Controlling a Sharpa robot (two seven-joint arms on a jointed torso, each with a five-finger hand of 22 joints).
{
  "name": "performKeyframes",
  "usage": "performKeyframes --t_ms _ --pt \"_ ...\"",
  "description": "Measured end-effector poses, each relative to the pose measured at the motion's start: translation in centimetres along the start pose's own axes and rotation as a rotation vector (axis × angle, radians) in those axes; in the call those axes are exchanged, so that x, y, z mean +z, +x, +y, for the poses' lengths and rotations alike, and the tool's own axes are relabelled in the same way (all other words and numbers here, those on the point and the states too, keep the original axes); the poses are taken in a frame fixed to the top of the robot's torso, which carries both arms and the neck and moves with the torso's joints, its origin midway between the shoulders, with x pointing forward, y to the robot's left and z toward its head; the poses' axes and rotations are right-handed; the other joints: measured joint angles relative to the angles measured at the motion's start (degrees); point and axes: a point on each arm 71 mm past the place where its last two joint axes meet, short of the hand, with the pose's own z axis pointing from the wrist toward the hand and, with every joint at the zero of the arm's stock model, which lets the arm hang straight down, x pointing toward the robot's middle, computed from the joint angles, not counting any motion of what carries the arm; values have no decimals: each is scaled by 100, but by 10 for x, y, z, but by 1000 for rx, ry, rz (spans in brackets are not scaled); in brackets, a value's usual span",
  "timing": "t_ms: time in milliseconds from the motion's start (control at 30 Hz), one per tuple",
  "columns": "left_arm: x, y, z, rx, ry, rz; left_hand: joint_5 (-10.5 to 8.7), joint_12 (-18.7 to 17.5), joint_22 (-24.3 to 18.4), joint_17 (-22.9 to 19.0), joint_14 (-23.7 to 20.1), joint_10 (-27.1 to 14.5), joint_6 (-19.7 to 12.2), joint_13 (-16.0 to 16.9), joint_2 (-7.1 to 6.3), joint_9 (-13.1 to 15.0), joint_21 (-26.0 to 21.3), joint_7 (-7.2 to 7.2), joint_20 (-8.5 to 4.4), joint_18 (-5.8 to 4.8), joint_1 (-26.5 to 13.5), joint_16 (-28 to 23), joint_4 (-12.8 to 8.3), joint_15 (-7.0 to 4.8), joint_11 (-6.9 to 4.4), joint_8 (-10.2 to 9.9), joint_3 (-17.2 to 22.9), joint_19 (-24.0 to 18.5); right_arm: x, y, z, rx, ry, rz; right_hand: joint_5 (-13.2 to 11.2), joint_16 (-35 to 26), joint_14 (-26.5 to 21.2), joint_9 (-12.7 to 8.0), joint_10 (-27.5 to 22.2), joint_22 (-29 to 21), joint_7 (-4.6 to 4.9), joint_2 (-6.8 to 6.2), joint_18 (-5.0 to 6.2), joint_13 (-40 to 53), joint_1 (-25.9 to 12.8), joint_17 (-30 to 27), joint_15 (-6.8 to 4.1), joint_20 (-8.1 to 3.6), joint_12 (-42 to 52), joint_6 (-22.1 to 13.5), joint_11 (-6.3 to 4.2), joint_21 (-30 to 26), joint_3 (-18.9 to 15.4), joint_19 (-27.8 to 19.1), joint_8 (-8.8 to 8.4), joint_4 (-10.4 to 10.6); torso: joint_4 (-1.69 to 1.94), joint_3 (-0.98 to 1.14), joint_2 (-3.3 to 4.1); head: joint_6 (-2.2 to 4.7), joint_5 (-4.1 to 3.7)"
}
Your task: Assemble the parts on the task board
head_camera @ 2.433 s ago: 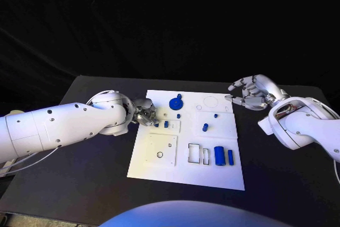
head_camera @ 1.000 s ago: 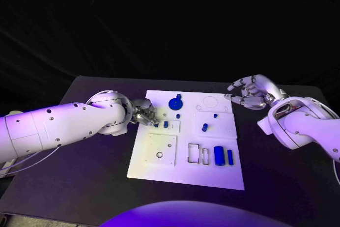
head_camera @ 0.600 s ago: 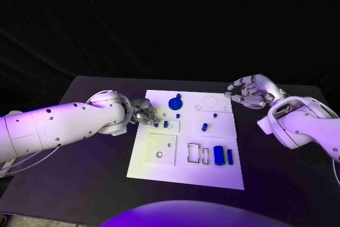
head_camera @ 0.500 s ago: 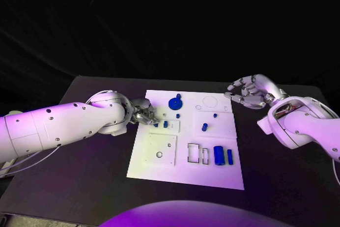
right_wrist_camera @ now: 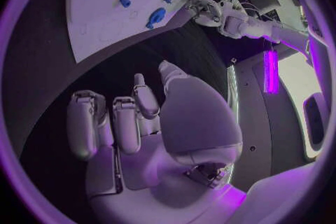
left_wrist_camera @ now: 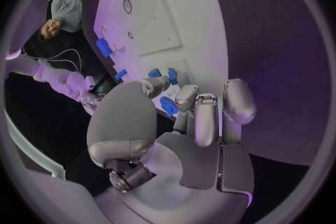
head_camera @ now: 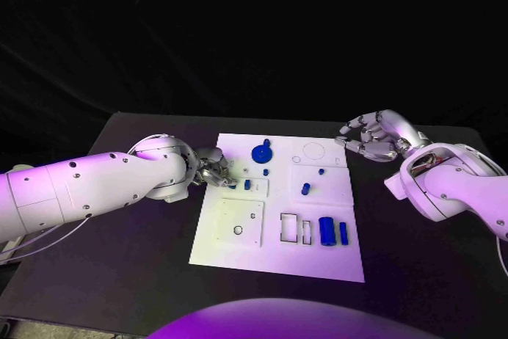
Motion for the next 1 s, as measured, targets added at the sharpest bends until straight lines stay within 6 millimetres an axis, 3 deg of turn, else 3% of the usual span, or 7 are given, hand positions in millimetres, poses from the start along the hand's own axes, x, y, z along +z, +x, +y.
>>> performKeyframes --t_ms 333,1000 --pt "0 0 0 0 -4 2 0 0 -2 0 0 0 20 26 78 -18 0 20 0 0 -78 0 7 0 0 -22 -259 0 0 0 0 0 0 -1 0 0 0 -5 0 -1 0 0 0 0 0 -1 0 0 0 0 0 0 0 0 0 0 -1 2 0 -5 -2" --pt "0 0 -3 -24 7 -4 0 24 6 -1 0 21 42 67 172 -18 0 38 0 -1 -171 0 24 0 -21 -44 -339 0 0 0 0 1 0 -1 0 0 0 -4 0 -2 0 0 0 1 1 -2 0 0 0 0 0 0 0 0 0 0 0 2 -1 1 -9"
